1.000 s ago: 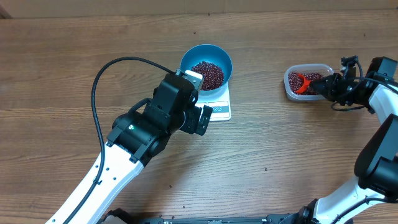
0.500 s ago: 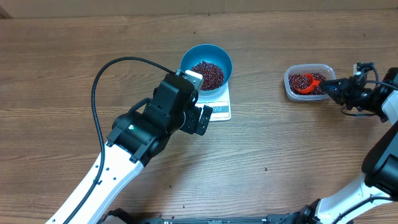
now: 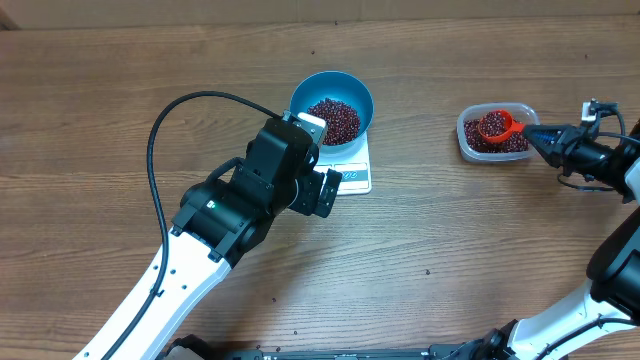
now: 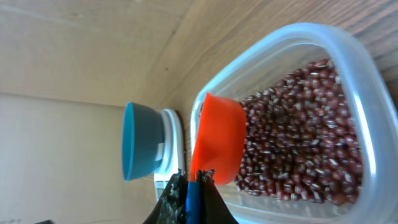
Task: Scoop item into bowl and weigh 150g on scale
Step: 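Lift the filled red scoop and carry it left toward the teal bowl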
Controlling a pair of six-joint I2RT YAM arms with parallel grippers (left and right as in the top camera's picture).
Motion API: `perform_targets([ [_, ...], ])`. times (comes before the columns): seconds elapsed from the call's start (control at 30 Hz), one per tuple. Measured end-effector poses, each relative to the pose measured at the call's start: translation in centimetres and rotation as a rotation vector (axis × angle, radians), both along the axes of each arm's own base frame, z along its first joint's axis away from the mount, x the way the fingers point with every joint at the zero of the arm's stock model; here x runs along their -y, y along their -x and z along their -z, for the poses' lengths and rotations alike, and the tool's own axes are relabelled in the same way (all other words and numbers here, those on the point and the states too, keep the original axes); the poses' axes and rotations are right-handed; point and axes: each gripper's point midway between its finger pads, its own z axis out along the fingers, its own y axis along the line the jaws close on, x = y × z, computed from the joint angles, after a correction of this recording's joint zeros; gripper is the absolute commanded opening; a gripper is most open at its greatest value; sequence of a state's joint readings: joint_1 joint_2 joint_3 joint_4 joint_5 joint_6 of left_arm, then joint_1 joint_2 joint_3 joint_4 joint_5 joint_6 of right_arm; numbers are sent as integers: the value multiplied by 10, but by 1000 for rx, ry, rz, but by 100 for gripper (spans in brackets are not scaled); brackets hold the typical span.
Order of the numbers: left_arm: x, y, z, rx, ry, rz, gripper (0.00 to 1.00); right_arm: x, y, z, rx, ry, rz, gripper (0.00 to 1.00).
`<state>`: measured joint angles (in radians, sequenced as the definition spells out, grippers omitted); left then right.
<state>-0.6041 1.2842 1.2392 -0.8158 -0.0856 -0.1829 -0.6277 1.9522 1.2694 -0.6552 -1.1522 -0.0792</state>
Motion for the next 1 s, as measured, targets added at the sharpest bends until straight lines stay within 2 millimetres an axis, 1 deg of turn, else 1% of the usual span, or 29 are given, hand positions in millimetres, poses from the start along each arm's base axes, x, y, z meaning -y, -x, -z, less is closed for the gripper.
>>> perform_targets([
  [0.27,0,0,0,0,0,0,100,-8,2,-15,47,-85,-27,4],
  [0.57,0,0,0,0,0,0,100,-19,5,-45,149,-232,-79,4],
  [0.67,0,0,0,0,0,0,100,-20,6,-52,173,-264,-91,4],
  [0.93,0,0,0,0,0,0,100,-24,8,-58,177,-309,-100,4],
  [1.0,0,0,0,0,0,0,100,-25,7,-59,196,-298,-111,4],
])
